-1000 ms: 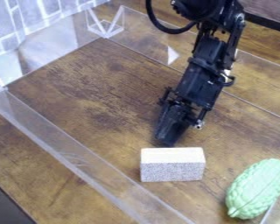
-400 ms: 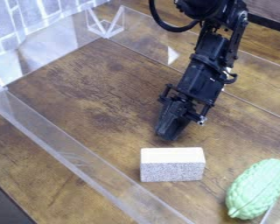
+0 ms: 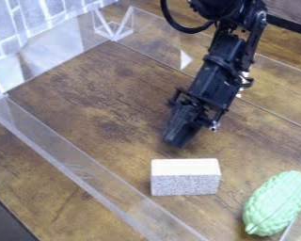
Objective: Remove the white object from inside the blue tray and put it on the table
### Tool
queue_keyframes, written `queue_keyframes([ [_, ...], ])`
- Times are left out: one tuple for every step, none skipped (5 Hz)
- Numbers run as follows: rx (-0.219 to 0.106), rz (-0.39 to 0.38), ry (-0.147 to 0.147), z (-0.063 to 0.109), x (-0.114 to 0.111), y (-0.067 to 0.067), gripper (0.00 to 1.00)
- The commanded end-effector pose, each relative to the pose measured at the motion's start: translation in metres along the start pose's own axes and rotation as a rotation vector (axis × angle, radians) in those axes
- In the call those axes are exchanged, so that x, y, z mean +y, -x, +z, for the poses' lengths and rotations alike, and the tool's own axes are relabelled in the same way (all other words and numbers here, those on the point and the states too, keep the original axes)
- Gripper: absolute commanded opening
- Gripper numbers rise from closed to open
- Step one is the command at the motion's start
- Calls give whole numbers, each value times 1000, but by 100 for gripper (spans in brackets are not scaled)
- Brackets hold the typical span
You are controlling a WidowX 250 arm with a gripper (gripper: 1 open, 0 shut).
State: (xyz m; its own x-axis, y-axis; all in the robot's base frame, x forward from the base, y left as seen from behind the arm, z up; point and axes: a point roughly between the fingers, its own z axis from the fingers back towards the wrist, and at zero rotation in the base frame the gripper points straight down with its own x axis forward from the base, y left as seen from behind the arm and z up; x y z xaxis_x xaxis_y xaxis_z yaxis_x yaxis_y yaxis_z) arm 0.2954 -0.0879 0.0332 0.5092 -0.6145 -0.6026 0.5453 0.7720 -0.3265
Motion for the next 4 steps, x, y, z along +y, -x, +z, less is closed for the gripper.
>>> queue_keyframes([
  [-65, 27, -23, 28, 4, 17, 0],
  [-48, 33, -25, 31, 5, 22, 0],
  [-38, 35, -20, 33, 4, 27, 0],
  [-28, 37, -14, 36, 2, 31, 0],
])
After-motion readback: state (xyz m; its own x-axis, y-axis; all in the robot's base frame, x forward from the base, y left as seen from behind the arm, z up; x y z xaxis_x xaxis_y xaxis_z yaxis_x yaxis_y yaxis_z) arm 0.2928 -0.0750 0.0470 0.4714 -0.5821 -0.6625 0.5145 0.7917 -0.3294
